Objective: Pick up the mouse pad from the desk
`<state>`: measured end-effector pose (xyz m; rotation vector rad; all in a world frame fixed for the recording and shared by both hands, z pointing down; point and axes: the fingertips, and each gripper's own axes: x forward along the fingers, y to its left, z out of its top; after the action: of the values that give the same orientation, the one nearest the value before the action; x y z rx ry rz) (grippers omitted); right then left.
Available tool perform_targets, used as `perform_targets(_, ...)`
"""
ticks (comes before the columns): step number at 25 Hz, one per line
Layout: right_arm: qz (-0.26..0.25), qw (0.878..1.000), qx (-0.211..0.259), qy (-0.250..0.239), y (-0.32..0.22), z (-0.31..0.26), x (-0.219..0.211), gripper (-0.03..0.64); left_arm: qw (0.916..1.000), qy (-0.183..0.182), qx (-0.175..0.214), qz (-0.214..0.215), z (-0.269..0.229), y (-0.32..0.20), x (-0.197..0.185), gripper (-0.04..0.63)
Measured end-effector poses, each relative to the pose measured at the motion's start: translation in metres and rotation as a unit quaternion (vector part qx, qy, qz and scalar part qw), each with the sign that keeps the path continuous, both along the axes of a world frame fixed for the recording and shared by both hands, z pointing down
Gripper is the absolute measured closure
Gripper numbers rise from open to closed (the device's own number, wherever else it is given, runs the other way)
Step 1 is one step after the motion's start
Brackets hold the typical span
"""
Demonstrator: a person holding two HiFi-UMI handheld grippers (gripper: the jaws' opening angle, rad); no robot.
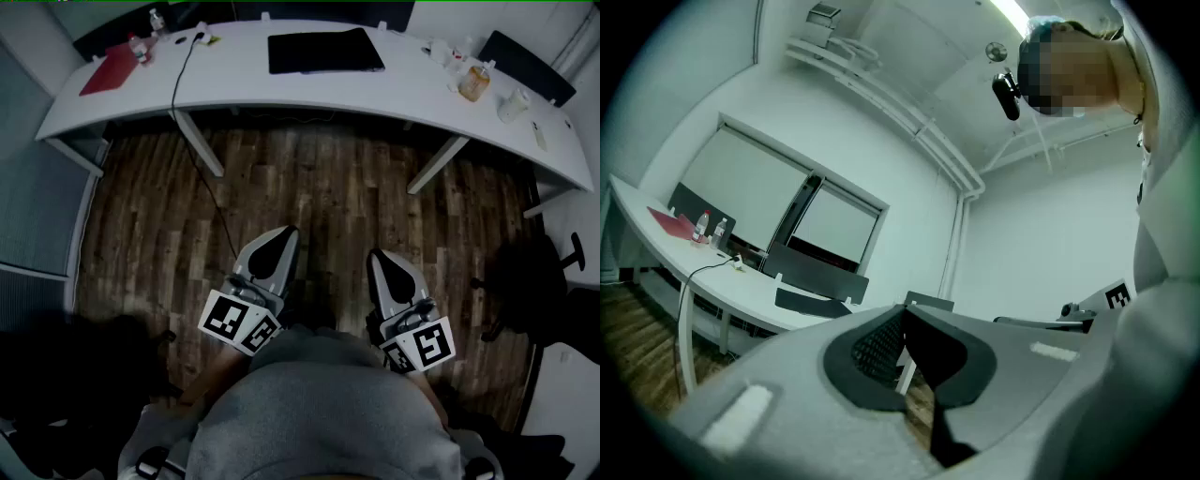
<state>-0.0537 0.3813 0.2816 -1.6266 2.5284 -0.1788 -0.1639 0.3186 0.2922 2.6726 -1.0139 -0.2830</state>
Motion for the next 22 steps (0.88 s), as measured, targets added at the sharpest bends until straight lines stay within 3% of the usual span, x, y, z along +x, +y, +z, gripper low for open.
perform_targets(22,0.000,1.000,0.017,0.010,0.000,-0.005,0.007,0.614,1.0000,-0.002,0.004,-0.004,-0.001,0.002,0.008,0.597)
